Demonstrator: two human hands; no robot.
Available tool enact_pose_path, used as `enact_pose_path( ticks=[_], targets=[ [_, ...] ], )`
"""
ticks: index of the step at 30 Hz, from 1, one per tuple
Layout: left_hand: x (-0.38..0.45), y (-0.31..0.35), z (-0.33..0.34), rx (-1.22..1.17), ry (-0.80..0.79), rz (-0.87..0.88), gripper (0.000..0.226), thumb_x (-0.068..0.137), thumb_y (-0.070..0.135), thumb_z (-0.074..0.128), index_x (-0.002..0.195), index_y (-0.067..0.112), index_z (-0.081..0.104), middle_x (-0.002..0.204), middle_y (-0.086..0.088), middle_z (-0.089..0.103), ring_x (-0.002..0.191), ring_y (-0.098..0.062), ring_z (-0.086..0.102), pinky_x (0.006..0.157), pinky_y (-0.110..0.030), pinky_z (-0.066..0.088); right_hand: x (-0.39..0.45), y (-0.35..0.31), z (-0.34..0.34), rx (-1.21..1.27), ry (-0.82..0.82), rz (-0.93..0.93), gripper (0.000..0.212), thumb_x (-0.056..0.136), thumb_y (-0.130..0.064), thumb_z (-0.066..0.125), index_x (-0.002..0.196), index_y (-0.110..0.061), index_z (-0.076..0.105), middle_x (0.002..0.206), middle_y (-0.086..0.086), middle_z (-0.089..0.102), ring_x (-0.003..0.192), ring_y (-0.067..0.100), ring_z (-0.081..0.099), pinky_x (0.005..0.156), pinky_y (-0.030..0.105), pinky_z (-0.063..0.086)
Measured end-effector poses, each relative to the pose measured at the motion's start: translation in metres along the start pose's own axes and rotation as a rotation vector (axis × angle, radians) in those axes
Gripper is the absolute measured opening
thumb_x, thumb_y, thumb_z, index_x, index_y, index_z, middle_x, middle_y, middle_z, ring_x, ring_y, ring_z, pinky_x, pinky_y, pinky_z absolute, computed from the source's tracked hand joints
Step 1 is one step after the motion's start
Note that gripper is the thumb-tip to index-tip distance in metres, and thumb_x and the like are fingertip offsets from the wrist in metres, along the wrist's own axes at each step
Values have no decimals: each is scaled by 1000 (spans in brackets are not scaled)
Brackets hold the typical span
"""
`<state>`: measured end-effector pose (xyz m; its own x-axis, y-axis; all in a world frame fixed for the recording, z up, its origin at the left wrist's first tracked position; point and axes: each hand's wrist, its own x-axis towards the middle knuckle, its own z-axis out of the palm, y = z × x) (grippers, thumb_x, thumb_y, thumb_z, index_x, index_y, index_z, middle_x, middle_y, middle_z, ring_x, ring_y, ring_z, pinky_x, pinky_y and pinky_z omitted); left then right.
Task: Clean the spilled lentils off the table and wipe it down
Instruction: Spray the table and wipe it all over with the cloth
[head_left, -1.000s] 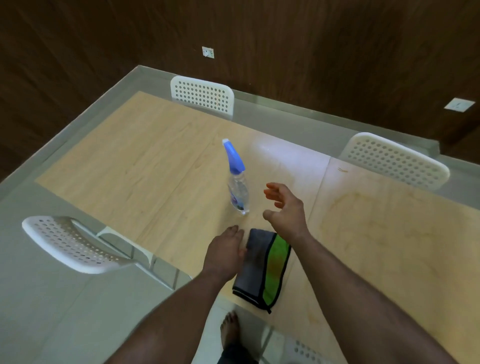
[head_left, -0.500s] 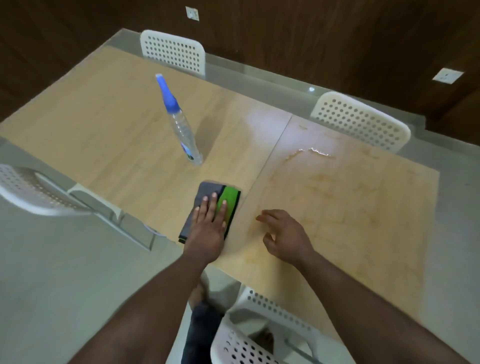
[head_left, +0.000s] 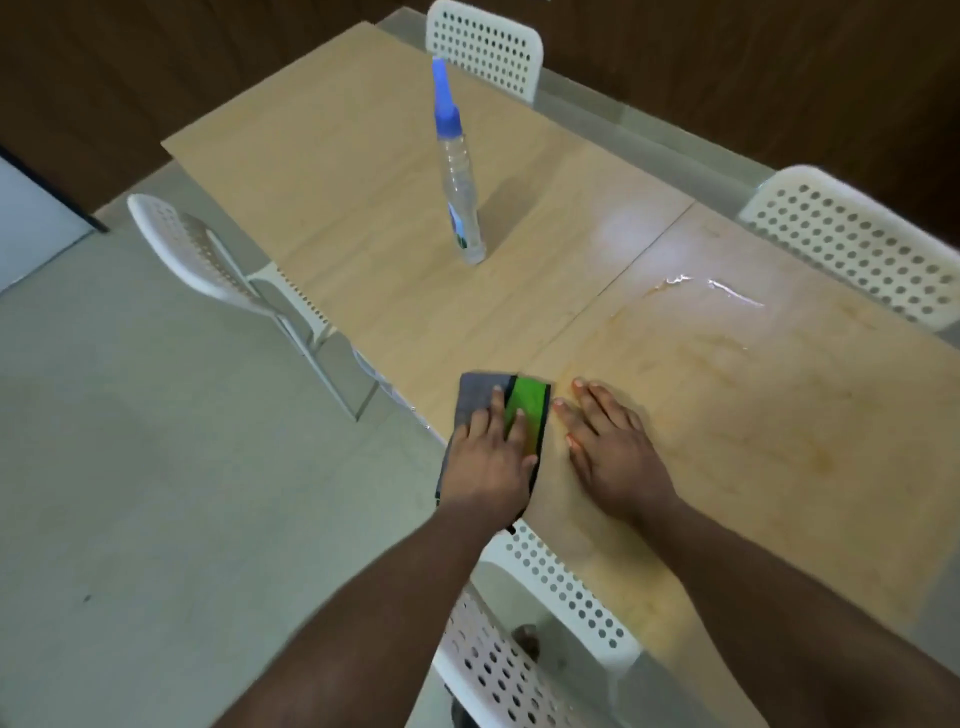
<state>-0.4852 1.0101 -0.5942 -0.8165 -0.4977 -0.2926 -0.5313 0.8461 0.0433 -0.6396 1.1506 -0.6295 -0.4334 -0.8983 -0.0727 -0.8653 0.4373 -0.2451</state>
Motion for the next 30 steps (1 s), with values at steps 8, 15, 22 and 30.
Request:
enact_pose_path(
  ticks=[8, 15, 22, 30],
  targets=[
    [16, -7, 38, -63, 212, 129, 72, 109, 48, 26, 168, 10, 12, 176, -8, -10, 162, -23, -13, 132, -47, 6, -1, 1, 9, -91, 26, -37, 58, 108, -45, 31, 164, -33, 31, 175, -1, 20, 162, 25, 13, 123, 46, 28],
    [-8, 44, 56, -166, 283, -137, 70, 109, 43, 22, 169, 14, 2, 176, -10, -10, 162, -27, -15, 131, -50, 6, -4, -1, 4, -148, 15, -60, 59, 108, -46, 25, 165, -31, 31, 175, 2, 19, 162, 27, 10, 126, 47, 25],
    [-50, 100, 70, -283, 307, -404, 70, 108, 40, 27, 168, 10, 6, 176, -12, -12, 162, -26, -16, 132, -48, 8, -3, 1, 5, -151, 5, -68, 58, 111, -48, 20, 167, -33, 23, 176, 0, 14, 163, 29, 4, 126, 48, 25],
    [13, 62, 62, -285, 356, -692, 69, 107, 41, 25, 168, 10, 15, 177, -12, 1, 163, -27, -5, 132, -49, 9, 2, 9, 15, -112, -12, -128, 57, 111, -46, 27, 166, -31, 28, 175, 8, 17, 161, 37, 8, 123, 55, 25]
  ],
)
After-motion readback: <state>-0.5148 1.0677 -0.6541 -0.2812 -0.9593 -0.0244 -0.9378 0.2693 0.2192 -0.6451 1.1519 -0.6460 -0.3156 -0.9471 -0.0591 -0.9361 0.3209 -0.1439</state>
